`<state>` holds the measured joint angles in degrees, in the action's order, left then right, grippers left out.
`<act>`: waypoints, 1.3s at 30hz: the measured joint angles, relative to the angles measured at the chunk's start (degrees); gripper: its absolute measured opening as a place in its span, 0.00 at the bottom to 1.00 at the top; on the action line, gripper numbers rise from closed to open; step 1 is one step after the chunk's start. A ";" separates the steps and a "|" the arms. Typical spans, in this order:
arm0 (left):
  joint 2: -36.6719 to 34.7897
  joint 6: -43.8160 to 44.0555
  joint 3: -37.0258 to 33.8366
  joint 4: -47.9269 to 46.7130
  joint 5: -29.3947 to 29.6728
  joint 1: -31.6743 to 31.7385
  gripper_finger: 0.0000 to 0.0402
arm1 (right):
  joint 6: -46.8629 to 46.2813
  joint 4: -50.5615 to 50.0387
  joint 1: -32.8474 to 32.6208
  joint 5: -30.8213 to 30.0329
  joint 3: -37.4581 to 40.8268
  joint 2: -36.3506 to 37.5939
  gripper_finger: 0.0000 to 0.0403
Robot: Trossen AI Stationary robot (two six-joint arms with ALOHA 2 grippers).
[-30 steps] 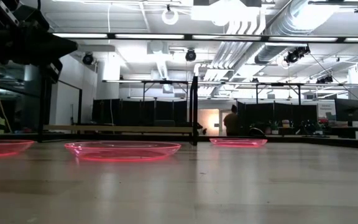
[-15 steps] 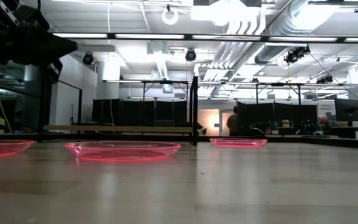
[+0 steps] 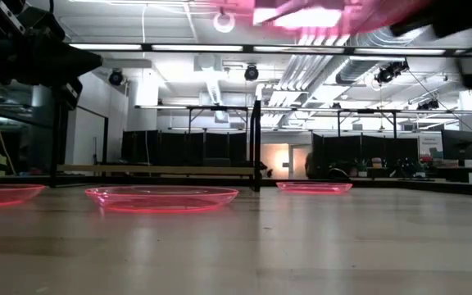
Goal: Place and stack plates onto a shelf
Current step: Put the pink plate on the shelf
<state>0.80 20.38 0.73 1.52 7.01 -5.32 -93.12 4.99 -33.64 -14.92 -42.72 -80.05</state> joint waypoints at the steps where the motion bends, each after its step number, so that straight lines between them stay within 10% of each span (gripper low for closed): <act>1: -0.01 0.00 0.01 0.01 0.00 -0.02 0.00 | 0.68 0.03 2.01 -2.89 -1.59 -2.14 0.00; 12: 0.00 0.00 0.01 0.01 0.00 -0.01 0.00 | -14.95 0.02 19.87 -29.53 -21.10 -26.16 0.00; 26: 0.00 0.00 0.01 0.01 0.00 -0.01 0.00 | -33.57 -17.68 30.62 -34.34 -47.12 -47.60 0.00; 39: -0.02 0.00 0.00 0.01 0.01 -0.02 0.00 | -33.90 -22.47 36.34 -34.28 -54.07 -49.51 0.00</act>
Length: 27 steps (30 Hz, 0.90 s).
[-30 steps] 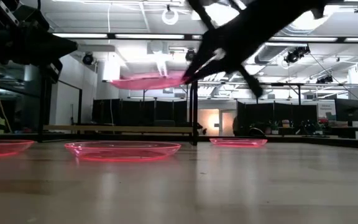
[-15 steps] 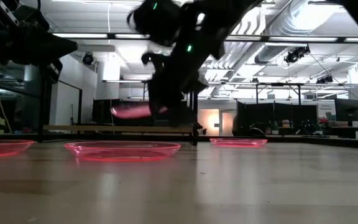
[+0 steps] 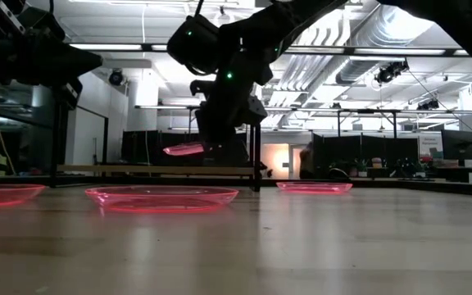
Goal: Place and stack plates onto a shelf
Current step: Put the pink plate on the shelf
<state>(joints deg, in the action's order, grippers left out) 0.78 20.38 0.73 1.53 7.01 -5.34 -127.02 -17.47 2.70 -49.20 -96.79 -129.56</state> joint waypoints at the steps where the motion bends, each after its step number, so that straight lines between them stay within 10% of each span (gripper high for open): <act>1: 0.00 0.00 0.00 -0.01 -0.01 0.02 0.00 | -0.02 -0.21 0.19 0.23 0.00 0.00 0.00; 27: 0.00 0.00 -0.02 -0.01 -0.01 0.02 0.00 | 0.00 -3.72 2.41 5.96 0.11 0.00 0.00</act>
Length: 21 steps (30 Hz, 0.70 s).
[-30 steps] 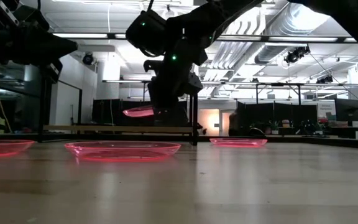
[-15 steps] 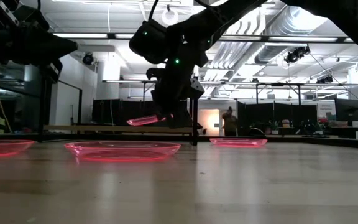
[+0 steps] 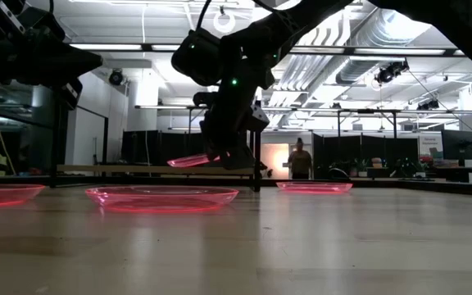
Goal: Place and stack plates onto a shelf
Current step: Put the pink plate on the shelf
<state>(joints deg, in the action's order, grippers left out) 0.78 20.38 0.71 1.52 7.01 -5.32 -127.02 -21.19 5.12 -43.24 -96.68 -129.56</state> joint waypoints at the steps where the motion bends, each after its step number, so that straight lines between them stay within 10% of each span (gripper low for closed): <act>1: 0.01 0.00 0.00 0.00 0.01 -0.01 0.00 | 0.00 0.00 0.11 0.45 0.00 0.00 0.00; 21: 0.00 0.00 0.02 0.00 0.01 -0.01 0.00 | 4.55 -3.12 0.03 1.85 0.02 1.51 0.39</act>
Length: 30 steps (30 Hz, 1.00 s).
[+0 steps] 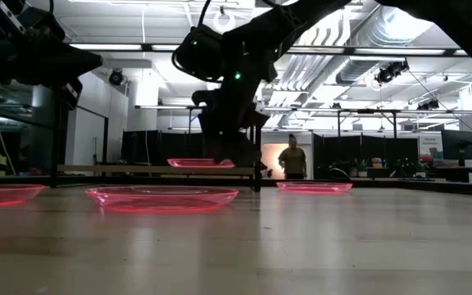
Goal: Place and stack plates onto a shelf
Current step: Put the pink plate on the shelf
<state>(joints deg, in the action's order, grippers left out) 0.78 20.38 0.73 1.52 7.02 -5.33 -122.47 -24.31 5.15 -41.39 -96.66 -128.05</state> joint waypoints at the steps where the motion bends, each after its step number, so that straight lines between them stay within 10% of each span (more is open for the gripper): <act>1: -0.01 0.00 -0.01 0.02 0.01 0.01 0.00 | -0.12 -1.04 0.00 0.27 0.00 0.33 0.40; 8: -0.01 0.00 0.00 0.01 0.00 0.00 0.00 | 8.45 -8.95 -0.52 2.30 0.02 5.54 0.40; 19: 0.00 0.00 0.00 0.01 0.00 -0.01 0.00 | 66.53 -13.65 -9.14 32.41 0.02 15.85 0.40; 30: 0.01 0.00 0.00 0.00 0.01 0.00 0.00 | 67.11 -48.14 -23.97 29.40 0.00 22.05 0.40</act>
<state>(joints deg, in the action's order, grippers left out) 0.79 20.38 0.73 1.52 7.03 -5.34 -55.36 -72.46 -18.83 -11.99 -96.66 -106.00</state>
